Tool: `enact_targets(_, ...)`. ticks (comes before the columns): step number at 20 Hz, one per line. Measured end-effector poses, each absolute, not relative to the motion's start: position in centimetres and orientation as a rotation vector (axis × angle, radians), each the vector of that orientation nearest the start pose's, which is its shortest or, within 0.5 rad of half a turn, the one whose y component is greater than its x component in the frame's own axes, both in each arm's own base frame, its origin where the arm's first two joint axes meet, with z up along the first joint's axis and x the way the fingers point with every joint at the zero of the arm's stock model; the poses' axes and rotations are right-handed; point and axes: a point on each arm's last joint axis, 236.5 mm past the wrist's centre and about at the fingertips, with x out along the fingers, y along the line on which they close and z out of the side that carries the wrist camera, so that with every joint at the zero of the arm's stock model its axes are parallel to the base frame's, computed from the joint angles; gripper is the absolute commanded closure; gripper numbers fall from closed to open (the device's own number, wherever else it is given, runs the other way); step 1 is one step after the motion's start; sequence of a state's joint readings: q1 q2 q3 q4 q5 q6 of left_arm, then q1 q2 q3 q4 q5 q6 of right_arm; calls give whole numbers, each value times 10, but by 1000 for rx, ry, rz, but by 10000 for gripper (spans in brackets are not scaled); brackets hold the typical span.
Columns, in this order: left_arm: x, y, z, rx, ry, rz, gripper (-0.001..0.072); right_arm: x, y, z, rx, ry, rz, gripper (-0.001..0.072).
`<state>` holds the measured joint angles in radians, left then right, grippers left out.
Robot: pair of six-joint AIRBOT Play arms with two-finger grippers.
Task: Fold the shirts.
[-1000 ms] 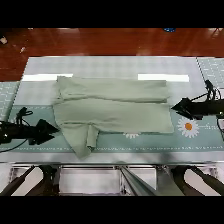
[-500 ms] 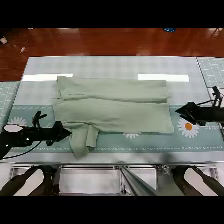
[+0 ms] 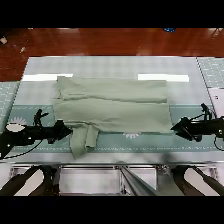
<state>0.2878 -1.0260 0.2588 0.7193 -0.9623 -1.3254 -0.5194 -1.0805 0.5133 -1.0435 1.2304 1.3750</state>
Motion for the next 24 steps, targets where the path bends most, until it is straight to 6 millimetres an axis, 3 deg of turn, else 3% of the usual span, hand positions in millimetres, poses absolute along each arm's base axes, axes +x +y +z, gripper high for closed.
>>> enact_targets(5, 210, -90, -121, -974, 1423, -70, 690, 226, 28, -104, 881, 1542, 22, 306)
enact_targets(6, 210, -89, -121, -974, 1422, -70, 691, 234, 31, -105, 890, 1523, 23, 346)
enact_targets(8, 211, -89, -121, -968, 1420, -71, 691, 256, 32, -106, 883, 1460, 24, 506)
enact_targets(9, 212, -88, -120, -957, 1417, -74, 691, 265, 34, -106, 860, 1434, 37, 656)
enact_targets(10, 214, -87, -120, -949, 1412, -77, 691, 272, 36, -105, 840, 1413, 55, 687)
enact_targets(15, 234, -77, -105, -864, 1370, -120, 691, 287, 52, -86, 775, 1376, 180, 688)
enact_targets(18, 264, -79, -68, -848, 1306, -202, 691, 303, 45, -62, 707, 1328, 220, 688)
enact_targets(24, 350, -62, 13, -782, 1108, -278, 691, 354, 30, -17, 638, 1227, 260, 688)
